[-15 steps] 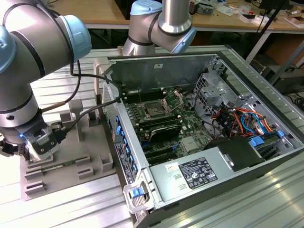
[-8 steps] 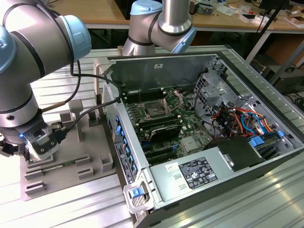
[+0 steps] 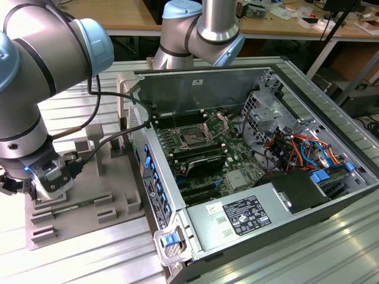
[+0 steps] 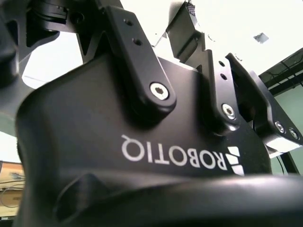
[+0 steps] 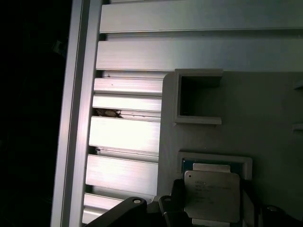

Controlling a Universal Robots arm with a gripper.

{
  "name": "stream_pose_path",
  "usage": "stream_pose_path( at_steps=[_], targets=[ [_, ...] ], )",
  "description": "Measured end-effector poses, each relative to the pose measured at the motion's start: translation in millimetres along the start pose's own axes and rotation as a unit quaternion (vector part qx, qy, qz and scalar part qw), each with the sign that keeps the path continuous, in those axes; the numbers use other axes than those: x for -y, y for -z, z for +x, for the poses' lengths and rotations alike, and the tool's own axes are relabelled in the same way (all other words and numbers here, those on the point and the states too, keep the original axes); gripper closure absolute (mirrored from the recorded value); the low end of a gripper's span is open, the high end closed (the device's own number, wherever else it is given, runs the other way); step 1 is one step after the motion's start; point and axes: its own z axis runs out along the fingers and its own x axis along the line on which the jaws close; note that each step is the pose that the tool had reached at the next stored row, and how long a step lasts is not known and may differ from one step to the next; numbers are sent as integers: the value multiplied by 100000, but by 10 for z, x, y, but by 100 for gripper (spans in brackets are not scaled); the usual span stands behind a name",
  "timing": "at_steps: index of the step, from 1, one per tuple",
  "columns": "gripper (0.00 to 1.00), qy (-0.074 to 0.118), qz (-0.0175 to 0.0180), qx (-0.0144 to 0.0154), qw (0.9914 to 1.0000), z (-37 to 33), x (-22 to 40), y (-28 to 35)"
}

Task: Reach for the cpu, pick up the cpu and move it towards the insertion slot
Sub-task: 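Pick up the cpu and move it towards the insertion slot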

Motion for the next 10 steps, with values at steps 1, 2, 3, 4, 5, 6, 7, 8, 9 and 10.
stream_pose_path(
  at_steps=[1,2,3,4,5,6,7,8,9,10],
  targets=[
    [45,-1,5,-10,100000,0,0,5],
    [45,-1,7,-8,100000,0,0,8],
    [45,-1,5,-6,100000,0,-1,10],
    [45,-1,6,-6,100000,0,-1,12],
    [45,-3,5,-7,100000,0,-1,14],
    [45,-2,3,-5,100000,0,-1,16],
    [45,-2,8,-10,100000,0,-1,18],
    [45,-1,7,-7,100000,0,-1,20],
    [45,-1,8,-10,100000,0,-1,22],
    [45,-2,9,-12,100000,0,-1,26]
  ],
)
